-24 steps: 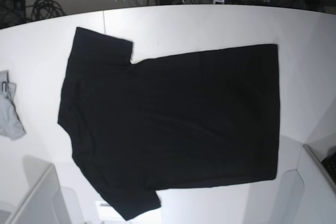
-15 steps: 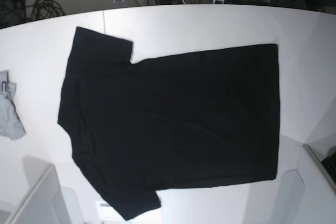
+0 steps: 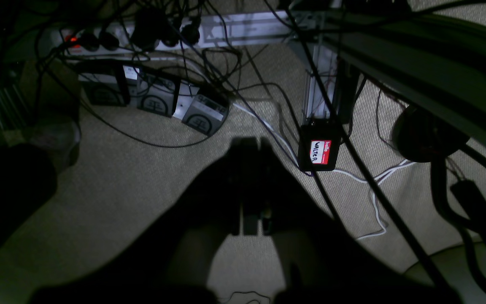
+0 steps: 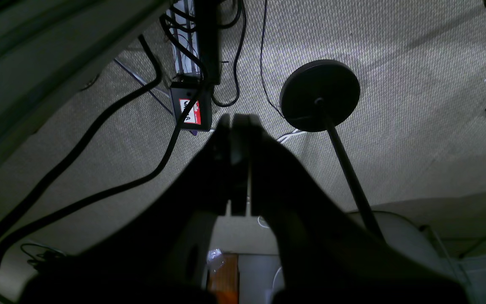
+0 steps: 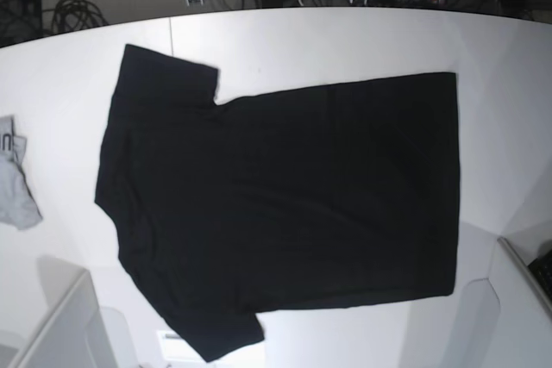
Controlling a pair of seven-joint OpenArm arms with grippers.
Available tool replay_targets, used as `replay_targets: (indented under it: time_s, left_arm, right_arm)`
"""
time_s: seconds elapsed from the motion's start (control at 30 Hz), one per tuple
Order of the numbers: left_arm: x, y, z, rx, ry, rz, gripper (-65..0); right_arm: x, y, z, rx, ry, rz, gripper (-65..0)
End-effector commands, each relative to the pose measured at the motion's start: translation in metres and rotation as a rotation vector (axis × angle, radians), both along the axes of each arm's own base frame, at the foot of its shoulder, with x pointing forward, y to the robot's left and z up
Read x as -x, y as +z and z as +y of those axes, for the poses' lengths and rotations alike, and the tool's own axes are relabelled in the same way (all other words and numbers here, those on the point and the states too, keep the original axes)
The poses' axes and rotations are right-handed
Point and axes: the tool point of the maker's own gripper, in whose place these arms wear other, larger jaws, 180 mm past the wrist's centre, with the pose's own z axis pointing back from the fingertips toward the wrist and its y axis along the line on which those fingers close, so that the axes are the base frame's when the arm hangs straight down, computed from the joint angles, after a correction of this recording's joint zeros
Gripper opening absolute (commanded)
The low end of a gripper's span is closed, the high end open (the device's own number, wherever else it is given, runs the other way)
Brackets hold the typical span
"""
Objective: Fold the T-shirt properly
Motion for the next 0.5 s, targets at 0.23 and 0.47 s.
replay_targets:
  time_s: [0.23, 0.47]
  left_arm:
    - [0.001, 0.0, 0.003, -0.008, 0.003, -0.001, -65.0]
    - [0.012, 0.004, 0.001, -0.003, -0.005, -0.036, -65.0]
  right_arm:
    - [0.007, 0.0, -0.004, 0.011, 0.009, 0.014, -65.0]
    - [0.018, 0.004, -0.004, 0.011, -0.005, -0.022, -65.0]
